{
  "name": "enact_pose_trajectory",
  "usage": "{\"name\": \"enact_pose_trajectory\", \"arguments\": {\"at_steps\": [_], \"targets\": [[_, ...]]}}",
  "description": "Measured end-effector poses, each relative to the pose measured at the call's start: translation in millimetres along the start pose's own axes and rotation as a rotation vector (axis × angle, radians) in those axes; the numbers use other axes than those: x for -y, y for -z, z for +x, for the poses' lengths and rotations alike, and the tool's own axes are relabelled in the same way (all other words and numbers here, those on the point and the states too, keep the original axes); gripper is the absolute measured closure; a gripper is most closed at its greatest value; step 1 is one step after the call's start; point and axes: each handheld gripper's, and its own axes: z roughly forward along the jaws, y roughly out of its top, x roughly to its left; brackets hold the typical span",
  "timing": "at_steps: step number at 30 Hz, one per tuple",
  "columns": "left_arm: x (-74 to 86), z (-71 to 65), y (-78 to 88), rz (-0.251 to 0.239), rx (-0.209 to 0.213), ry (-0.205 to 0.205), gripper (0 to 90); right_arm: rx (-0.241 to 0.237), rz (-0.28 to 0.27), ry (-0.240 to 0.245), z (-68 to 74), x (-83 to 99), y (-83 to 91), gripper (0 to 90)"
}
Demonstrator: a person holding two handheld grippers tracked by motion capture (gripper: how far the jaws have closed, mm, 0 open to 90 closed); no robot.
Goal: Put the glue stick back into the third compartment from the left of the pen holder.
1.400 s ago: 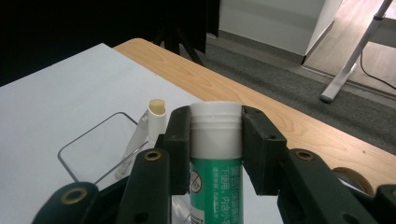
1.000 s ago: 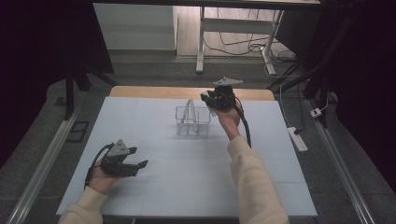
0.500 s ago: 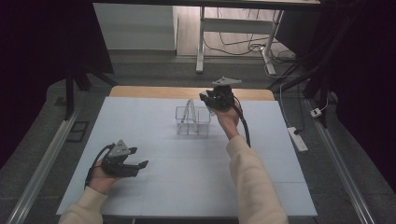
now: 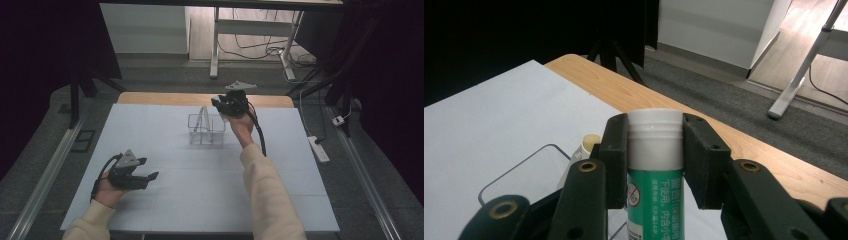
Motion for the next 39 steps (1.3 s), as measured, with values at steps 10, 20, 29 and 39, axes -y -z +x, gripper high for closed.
{"name": "enact_pose_trajectory", "arguments": {"at_steps": [10,20,29,39], "targets": [[-0.1,-0.4,-0.4,0.0,0.001,0.0,29.0,-0.027,-0.018,-0.013,6.1,1.5,-7.2,64.6],[0.0,0.2,-0.1,0.0,0.002,0.001,29.1,-0.035,-0.022,-0.045,5.4,3.9,-8.9,53.1],[-0.5,-0.4,0.1,0.001,0.001,-0.003,29.0,-0.047,-0.015,-0.017,6.1,0.0,8.5,50.3],[-0.2,0.0,0.5,-0.001,-0.002,0.005,29.0,-0.109,0.013,0.009,10.1,11.6,27.9,49.2]]}}
